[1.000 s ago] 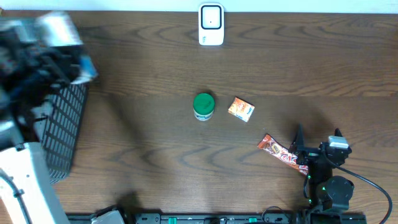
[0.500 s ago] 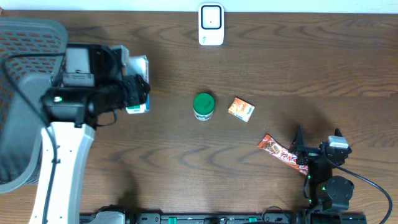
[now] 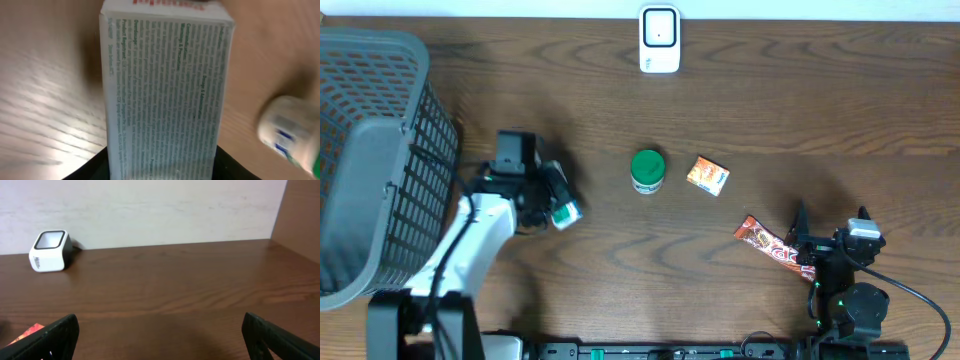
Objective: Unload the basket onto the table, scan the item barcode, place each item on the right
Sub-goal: 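Lift the white Panadol box out and lay it left of the bottle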
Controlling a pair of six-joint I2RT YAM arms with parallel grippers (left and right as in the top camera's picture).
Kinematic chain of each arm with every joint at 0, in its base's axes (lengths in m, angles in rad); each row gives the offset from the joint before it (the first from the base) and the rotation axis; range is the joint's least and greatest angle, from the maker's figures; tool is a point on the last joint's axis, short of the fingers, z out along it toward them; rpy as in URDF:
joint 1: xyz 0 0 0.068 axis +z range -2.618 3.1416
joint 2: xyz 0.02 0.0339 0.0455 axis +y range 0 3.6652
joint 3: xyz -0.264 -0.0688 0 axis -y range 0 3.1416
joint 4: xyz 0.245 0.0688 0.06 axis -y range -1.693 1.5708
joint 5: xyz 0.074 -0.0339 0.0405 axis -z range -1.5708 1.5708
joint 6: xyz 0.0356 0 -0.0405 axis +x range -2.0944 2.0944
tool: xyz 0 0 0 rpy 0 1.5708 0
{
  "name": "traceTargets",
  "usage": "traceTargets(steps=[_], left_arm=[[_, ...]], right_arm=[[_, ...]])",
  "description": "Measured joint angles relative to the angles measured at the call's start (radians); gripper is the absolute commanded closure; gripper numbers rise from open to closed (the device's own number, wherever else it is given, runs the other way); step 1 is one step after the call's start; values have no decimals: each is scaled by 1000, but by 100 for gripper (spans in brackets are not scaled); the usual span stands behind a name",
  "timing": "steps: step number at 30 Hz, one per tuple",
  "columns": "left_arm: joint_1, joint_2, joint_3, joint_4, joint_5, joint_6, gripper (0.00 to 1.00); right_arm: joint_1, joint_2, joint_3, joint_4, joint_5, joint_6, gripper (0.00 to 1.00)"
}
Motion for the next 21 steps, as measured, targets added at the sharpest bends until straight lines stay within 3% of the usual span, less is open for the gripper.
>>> traceTargets(steps=[5,11,21], left_arm=[[-89,47,-58,93,1,-326,7],[-224,48,-61,313,0,-541,6],[-282,43,-61,336,-32,-597,6]], right_arm=[[0,0,0,0,0,0,1],[0,0,0,0,0,0,1],[0,0,0,0,0,0,1]])
